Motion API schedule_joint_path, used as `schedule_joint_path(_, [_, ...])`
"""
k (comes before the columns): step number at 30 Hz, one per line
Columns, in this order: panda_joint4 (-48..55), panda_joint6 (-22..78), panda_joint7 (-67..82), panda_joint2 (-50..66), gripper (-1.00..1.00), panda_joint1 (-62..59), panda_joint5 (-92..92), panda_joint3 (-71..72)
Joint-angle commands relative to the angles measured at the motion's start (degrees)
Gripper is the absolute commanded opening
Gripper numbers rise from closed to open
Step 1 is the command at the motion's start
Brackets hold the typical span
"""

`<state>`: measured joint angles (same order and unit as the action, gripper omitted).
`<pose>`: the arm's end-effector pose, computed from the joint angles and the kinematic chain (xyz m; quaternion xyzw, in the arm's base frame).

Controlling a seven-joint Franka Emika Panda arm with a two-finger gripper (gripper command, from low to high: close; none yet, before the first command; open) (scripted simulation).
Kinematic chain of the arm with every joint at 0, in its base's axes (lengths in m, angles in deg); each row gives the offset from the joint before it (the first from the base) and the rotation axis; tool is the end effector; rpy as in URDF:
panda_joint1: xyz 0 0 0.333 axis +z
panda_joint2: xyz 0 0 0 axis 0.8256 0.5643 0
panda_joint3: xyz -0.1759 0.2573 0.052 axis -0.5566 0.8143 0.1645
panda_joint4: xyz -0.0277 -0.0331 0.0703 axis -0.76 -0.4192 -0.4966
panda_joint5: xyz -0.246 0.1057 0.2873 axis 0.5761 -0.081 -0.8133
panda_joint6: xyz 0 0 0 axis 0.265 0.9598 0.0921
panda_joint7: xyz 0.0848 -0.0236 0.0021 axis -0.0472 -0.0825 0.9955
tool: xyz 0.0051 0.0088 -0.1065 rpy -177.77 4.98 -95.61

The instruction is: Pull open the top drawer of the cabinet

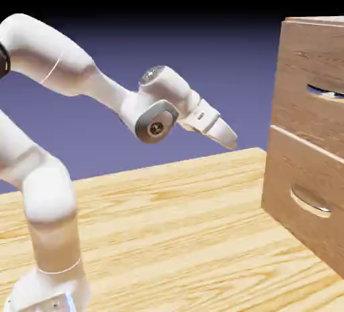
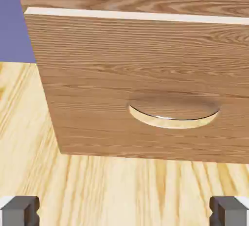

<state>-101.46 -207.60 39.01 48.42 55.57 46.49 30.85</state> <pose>0.3933 -0.0001 0.4616 -0.8559 0.3411 -0.3595 0.1476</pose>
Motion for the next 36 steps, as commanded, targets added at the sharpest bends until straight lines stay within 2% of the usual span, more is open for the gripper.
schedule_joint_path(1, [0.7, 0.2, 1.0, 0.5, 0.0, -0.6, -2.5, 0.5])
schedule_joint_path(36, [26.8, 8.6, 37.5, 16.2, 0.0, -22.7, -89.7, 18.4])
